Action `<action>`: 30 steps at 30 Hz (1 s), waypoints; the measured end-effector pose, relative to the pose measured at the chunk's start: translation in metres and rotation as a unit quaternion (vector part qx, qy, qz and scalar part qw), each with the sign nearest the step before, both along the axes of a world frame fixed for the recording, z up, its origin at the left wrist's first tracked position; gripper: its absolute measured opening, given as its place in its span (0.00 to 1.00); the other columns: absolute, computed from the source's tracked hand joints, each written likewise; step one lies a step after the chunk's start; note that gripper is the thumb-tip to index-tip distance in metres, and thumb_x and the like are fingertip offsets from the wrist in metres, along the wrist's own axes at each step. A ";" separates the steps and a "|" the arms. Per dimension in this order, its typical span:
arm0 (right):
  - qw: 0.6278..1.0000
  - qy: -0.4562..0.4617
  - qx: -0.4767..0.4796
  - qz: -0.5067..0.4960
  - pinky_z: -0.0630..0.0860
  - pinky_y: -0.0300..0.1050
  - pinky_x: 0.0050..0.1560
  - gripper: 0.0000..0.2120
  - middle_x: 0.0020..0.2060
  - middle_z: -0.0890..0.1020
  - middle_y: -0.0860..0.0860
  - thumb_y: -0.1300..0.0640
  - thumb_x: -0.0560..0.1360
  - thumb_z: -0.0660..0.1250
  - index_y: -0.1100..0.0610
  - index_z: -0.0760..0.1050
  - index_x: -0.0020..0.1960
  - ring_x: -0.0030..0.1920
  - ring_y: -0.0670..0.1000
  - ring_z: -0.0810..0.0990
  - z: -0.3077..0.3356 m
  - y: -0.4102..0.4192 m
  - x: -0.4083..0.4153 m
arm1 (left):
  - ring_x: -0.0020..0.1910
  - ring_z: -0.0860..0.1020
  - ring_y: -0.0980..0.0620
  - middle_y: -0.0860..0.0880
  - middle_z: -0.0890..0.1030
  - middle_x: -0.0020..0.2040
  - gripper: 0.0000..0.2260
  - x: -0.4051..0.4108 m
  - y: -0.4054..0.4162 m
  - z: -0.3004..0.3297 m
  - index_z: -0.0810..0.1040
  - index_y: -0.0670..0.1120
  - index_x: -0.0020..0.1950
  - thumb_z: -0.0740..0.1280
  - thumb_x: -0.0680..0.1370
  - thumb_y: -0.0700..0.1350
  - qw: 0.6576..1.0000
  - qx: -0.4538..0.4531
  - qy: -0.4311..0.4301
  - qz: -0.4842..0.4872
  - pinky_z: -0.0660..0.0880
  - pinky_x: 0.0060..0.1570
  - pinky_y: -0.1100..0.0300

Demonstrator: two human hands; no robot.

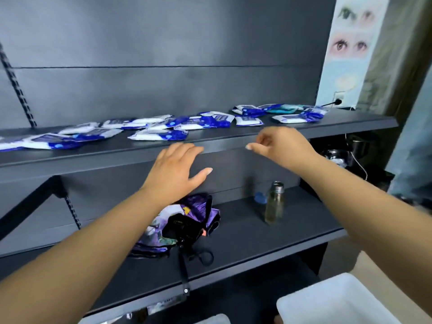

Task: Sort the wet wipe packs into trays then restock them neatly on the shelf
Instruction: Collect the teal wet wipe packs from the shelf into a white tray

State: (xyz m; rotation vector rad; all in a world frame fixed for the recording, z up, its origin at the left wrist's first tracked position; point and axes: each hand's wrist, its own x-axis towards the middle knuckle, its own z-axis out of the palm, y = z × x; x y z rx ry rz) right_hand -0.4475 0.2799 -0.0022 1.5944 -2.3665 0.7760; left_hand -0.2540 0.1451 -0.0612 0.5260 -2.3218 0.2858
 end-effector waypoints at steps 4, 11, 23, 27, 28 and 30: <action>1.000 -0.004 -0.009 0.004 0.73 0.45 0.50 0.12 0.40 0.78 0.48 0.43 0.73 0.66 0.52 0.75 0.45 0.48 0.51 0.77 0.008 0.004 -0.037 | 0.57 0.75 0.42 0.43 0.79 0.56 0.29 -0.046 0.009 0.022 0.77 0.41 0.60 0.54 0.73 0.61 1.000 0.015 -0.017 -0.010 0.69 0.58 0.48; 0.999 -0.026 -0.027 -0.005 0.71 0.44 0.46 0.13 0.39 0.77 0.48 0.42 0.73 0.65 0.51 0.73 0.41 0.45 0.51 0.76 0.007 -0.017 -0.162 | 0.52 0.78 0.43 0.45 0.81 0.51 0.25 -0.160 0.006 0.043 0.79 0.42 0.55 0.56 0.73 0.59 0.999 0.007 -0.017 -0.038 0.72 0.53 0.52; 0.996 -0.071 -0.022 -0.040 0.70 0.46 0.54 0.22 0.56 0.79 0.56 0.41 0.75 0.62 0.57 0.77 0.57 0.58 0.57 0.75 0.033 -0.119 -0.374 | 0.58 0.74 0.49 0.48 0.79 0.57 0.32 -0.353 -0.065 0.084 0.77 0.45 0.61 0.49 0.70 0.65 0.995 0.049 -0.082 -0.030 0.65 0.57 0.62; 0.989 -0.131 -0.062 0.004 0.67 0.43 0.47 0.26 0.52 0.80 0.58 0.38 0.76 0.58 0.61 0.77 0.55 0.54 0.58 0.76 0.040 -0.173 -0.411 | 0.58 0.73 0.55 0.53 0.79 0.57 0.34 -0.380 -0.083 0.079 0.77 0.49 0.61 0.48 0.67 0.68 0.991 0.069 -0.114 -0.030 0.61 0.53 0.69; 0.988 -0.145 -0.050 0.011 0.66 0.43 0.49 0.28 0.53 0.80 0.59 0.38 0.76 0.56 0.62 0.76 0.56 0.55 0.58 0.76 0.041 -0.188 -0.418 | 0.58 0.72 0.57 0.54 0.78 0.57 0.36 -0.386 -0.090 0.079 0.76 0.50 0.61 0.46 0.66 0.69 0.989 0.075 -0.127 -0.024 0.62 0.54 0.70; 0.984 -0.178 0.014 0.005 0.65 0.45 0.56 0.31 0.61 0.75 0.61 0.37 0.77 0.52 0.63 0.72 0.62 0.61 0.59 0.73 0.041 -0.210 -0.430 | 0.58 0.72 0.58 0.56 0.78 0.58 0.35 -0.394 -0.102 0.082 0.75 0.52 0.62 0.47 0.66 0.70 0.984 0.091 -0.154 -0.008 0.64 0.57 0.68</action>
